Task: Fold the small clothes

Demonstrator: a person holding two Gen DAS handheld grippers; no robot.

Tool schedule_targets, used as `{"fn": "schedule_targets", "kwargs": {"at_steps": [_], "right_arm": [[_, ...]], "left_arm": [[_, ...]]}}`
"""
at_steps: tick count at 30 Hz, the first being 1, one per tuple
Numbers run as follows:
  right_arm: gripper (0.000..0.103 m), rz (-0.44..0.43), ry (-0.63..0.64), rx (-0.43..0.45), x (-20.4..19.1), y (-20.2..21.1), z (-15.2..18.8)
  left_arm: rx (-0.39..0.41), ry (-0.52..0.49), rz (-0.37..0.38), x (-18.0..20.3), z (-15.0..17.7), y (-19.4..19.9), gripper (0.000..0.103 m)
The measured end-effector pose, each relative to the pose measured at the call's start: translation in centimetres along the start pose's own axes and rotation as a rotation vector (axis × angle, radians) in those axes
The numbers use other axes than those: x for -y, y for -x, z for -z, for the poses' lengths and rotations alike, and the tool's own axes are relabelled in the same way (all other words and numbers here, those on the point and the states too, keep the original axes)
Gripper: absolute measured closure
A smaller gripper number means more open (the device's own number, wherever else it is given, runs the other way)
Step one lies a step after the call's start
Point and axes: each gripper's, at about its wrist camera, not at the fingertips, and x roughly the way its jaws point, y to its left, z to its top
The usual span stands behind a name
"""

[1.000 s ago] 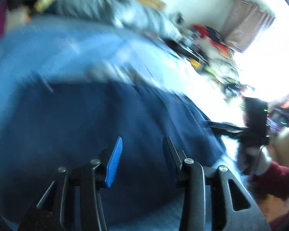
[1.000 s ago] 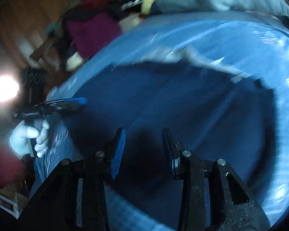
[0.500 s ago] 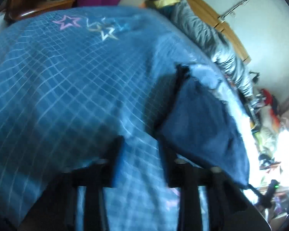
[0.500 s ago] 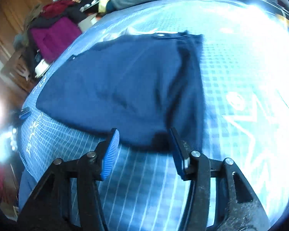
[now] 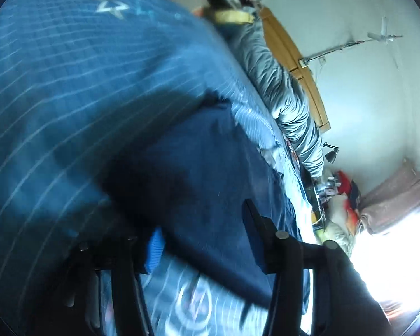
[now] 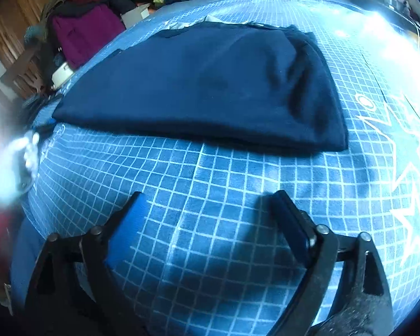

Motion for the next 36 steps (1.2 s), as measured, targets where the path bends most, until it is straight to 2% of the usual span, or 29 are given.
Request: {"fn": "schedule_targets", "kwargs": {"at_steps": [1, 2, 4, 6, 7, 9, 10, 11, 13, 14, 17, 18, 19, 21, 23, 26, 28, 32, 33, 35, 36], "right_arm": [[0.002, 0.009, 0.022, -0.005, -0.4, -0.4, -0.1], [0.0, 0.02, 0.041, -0.011, -0.8, -0.5, -0.1], [0.0, 0.07, 0.071, -0.015, -1.7, -1.2, -0.2], [0.0, 0.082, 0.057, 0.005, -2.0, -1.5, 0.0], [0.0, 0.081, 0.041, 0.02, -1.9, -1.5, 0.0], [0.0, 0.081, 0.03, 0.022, -1.8, -1.4, 0.0], [0.0, 0.079, 0.035, 0.003, -1.8, -1.4, -0.3], [0.003, 0.069, 0.025, -0.024, -1.8, -1.1, -0.7], [0.031, -0.014, -0.026, -0.047, -2.2, 0.1, -2.5], [0.033, -0.06, -0.045, -0.034, -2.6, 0.9, -3.7], [0.023, -0.136, -0.011, 0.08, -5.2, 2.7, -8.7], [0.013, -0.174, 0.003, 0.109, -6.2, 2.4, -10.9], [0.009, -0.224, 0.016, 0.132, -7.2, 1.7, -13.3], [0.008, -0.305, 0.036, 0.16, -9.6, -0.4, -18.1], [0.007, -0.414, 0.066, 0.132, -12.6, -3.7, -22.6], [0.005, -0.466, 0.142, 0.037, -17.6, -9.7, -28.0], [0.005, -0.452, 0.181, -0.042, -20.0, -13.6, -30.4], [0.006, -0.381, 0.236, -0.147, -22.2, -18.8, -31.8], [0.009, -0.361, 0.261, -0.151, -22.3, -19.4, -31.9], [0.036, -0.334, 0.296, -0.149, -21.5, -20.4, -31.4], [0.068, -0.33, 0.267, -0.16, -20.2, -21.0, -31.1]], "left_arm": [[0.008, -0.002, -0.004, 0.2, -0.3, -0.7, 0.047], [0.018, 0.003, -0.002, 0.4, -0.7, -1.4, 0.045], [0.055, 0.033, 0.028, 0.1, -1.9, -1.9, 0.041], [0.069, 0.061, 0.069, -0.5, -2.4, -2.7, 0.042], [0.064, 0.077, 0.074, -1.1, -3.1, -2.7, 0.048], [0.031, 0.095, 0.07, -1.4, -3.6, -3.2, 0.073], [0.004, 0.104, 0.05, -1.6, -3.7, -3.8, 0.096], [-0.01, 0.096, 0.03, -1.5, -3.8, -3.8, 0.099], [0.003, -0.006, -0.013, 0.3, -3.5, -3.4, 0.102], [0.015, -0.098, -0.039, 1.9, -3.2, -3.0, 0.102], [0.041, -0.326, -0.101, 6.6, -1.8, -2.5, 0.101], [0.048, -0.379, -0.109, 7.7, -1.4, -2.5, 0.101], [0.054, -0.425, -0.113, 8.8, -1.0, -2.6, 0.101], [0.059, -0.498, -0.121, 10.9, -0.6, -3.3, 0.101], [0.058, -0.558, -0.138, 12.2, -0.2, -3.4, 0.1], [0.047, -0.638, -0.162, 13.2, 1.1, -3.3, 0.098], [0.037, -0.683, -0.166, 14.0, 2.0, -3.7, 0.098], [0.008, -0.791, -0.169, 16.3, 3.8, -5.3, 0.095], [0.001, -0.817, -0.168, 16.7, 4.2, -5.7, 0.095], [-0.01, -0.859, -0.166, 17.6, 5.0, -6.3, 0.093], [-0.018, -0.867, -0.161, 17.9, 5.2, -6.6, 0.093]]}}
